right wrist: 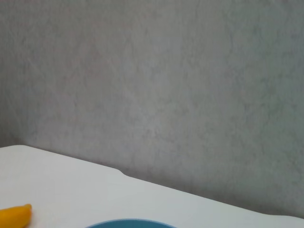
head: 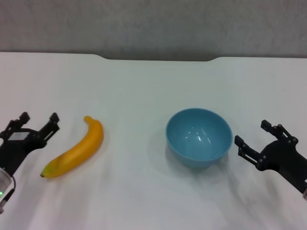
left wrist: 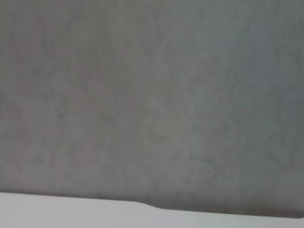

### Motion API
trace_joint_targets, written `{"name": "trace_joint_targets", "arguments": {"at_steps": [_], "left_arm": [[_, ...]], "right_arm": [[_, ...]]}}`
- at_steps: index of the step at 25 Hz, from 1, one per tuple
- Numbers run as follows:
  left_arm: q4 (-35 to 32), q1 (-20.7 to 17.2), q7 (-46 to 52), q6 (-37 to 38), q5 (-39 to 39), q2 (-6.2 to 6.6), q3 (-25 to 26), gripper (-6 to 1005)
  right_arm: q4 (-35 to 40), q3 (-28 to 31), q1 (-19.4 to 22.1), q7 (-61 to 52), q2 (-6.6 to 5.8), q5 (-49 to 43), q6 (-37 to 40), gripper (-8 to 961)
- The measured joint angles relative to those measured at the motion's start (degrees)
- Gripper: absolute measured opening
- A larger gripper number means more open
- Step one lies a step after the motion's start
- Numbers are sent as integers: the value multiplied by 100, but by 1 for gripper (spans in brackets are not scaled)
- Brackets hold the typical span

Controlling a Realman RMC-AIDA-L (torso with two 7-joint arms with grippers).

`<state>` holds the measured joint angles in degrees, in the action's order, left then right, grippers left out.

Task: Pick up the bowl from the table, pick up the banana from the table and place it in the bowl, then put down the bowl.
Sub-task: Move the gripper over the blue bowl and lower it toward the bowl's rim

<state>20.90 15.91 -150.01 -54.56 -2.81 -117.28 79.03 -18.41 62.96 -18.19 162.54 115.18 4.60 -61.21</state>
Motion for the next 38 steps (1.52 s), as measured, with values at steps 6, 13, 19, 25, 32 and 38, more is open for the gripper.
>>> {"name": "trace_joint_targets", "arguments": {"at_steps": [6,13,19,25,32,38], "left_arm": [[-7,-14,183,184,11,5,-15,890],[35,119,443,199,76,57,-141,890],[8,95,394,318,79,54,-134,889],[383,-95,704,473,381,117,-126,889],[2708,-798,2093,2464,2019,324,-68,888],[4317,-1260,4090,3741,3840,424,-56,887]], "right_arm": [[-26,48,4,-154,-1,8,13,870],[139,257,-88,-283,3,3,-13,861],[95,241,-87,-284,31,-23,36,853],[-164,148,19,-678,-3,-42,47,845],[-634,213,42,-1856,-235,-563,410,836],[-2365,321,279,-3286,-682,-1914,2314,828]]}}
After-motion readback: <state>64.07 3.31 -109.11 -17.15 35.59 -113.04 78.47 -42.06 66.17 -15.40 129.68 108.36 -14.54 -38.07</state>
